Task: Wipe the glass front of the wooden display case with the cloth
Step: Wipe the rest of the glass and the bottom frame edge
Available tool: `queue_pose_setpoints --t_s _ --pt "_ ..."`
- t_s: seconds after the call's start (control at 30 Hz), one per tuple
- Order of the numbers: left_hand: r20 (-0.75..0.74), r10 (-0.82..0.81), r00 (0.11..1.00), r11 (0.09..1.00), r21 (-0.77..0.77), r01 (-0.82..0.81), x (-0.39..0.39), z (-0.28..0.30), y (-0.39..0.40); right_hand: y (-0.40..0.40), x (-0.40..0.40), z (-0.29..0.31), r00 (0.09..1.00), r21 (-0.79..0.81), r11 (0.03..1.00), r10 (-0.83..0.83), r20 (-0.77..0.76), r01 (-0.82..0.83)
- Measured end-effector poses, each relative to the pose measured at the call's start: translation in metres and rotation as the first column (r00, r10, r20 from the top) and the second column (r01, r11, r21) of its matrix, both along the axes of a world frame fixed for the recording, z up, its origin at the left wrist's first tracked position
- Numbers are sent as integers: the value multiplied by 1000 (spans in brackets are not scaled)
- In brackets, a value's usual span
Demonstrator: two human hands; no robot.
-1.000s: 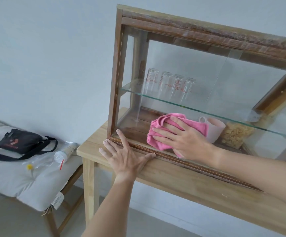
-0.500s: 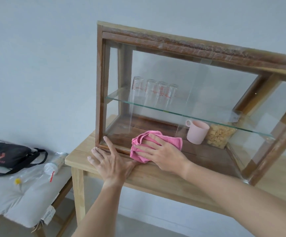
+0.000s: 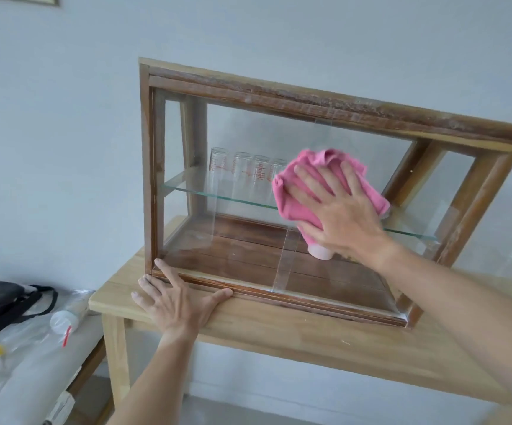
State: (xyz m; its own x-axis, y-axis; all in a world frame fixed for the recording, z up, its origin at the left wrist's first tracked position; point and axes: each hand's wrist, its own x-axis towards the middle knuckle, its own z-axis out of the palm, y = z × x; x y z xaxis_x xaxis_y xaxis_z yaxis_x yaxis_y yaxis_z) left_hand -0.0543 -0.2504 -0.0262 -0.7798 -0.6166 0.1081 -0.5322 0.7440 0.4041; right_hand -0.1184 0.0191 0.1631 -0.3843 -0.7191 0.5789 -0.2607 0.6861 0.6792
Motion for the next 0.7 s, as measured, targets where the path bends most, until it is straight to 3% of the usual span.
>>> queue_pose_setpoints --t_s 0.1,0.17,0.3,0.4,0.47,0.6,0.7 --pt "55 16 998 1000 -7 -16 3 4 6 -7 -2 3 999 -112 994 2 -53 -8" --pt "86 12 996 1000 1 -12 4 3 15 -10 2 -28 999 -96 995 -3 -54 -2" --pt "97 -7 995 999 -32 10 -1 -4 22 -5 15 -120 995 331 944 -41 88 10" --pt "119 -11 993 998 -53 17 -6 -6 21 -5 17 -127 985 395 919 -76 154 9" --pt "109 -20 994 997 -72 28 -6 -7 21 -11 13 -107 993 350 936 -14 117 -28" --pt "83 -22 996 997 -75 28 -5 -5 21 -45 -2 -9 998 -64 996 66 -9 -66" --pt "61 -19 998 997 -80 24 -3 -5 22 -70 -9 40 997 -201 978 40 -72 -54"
